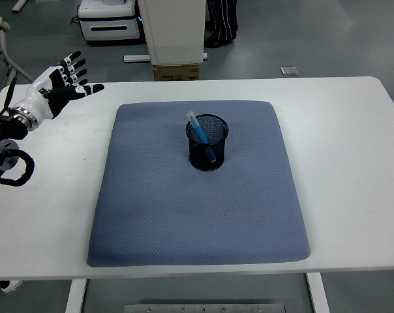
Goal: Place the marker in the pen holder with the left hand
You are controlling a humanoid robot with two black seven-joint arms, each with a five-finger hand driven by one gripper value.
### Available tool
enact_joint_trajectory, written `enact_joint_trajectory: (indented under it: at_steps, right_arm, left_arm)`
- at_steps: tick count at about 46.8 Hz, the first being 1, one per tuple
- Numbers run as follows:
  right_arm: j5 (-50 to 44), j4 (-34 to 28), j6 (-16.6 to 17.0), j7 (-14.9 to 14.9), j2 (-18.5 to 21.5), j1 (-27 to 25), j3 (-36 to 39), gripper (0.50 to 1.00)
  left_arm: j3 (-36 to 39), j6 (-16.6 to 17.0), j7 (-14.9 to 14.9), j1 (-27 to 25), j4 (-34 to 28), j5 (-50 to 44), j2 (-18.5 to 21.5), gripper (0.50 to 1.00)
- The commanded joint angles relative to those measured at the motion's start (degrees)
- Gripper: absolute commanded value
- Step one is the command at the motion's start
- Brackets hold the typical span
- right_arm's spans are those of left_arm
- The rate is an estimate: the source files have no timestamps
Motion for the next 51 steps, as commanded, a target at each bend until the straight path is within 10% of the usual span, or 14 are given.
enact_joint_trajectory:
  at_steps: [1, 51]
  right_arm:
    - [0.01, 0.0, 0.0, 0.0, 0.0, 0.0, 0.0, 1.0]
    - [0.01, 0.09, 0.09, 0.17, 0.0, 0.35, 0.09, 1.0]
  left_arm:
    - [-1.7, 0.03, -0.03, 2.17, -0.01, -1.39, 1.13, 1.0]
    - [-3.73, -0.15, -0.21, 7.8, 0.43, -6.75, 4.03, 1.0]
